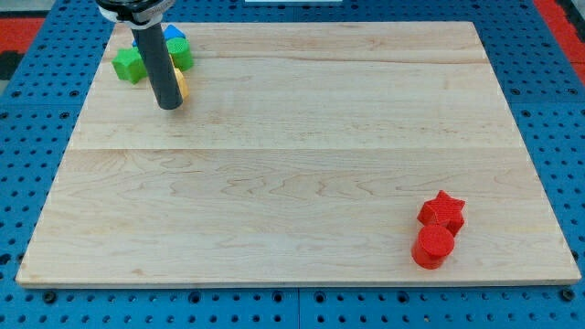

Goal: Place the arm diagonally to the red star

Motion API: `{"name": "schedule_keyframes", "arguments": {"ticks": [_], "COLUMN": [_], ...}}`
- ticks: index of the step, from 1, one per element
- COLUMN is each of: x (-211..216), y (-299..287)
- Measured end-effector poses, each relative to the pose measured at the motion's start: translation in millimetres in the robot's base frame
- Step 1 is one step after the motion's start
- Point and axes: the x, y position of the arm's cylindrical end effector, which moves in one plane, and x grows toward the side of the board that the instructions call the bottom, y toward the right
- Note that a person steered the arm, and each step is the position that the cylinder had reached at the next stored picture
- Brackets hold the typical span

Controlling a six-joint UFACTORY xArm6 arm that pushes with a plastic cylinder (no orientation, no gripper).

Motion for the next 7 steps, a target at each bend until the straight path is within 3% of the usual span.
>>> {"name": "schedule_keyframes", "arguments": {"ticks": [1, 3, 4, 5, 7], "x": [0, -16, -3, 0, 2], "y": [21, -16, 2, 90, 135]}}
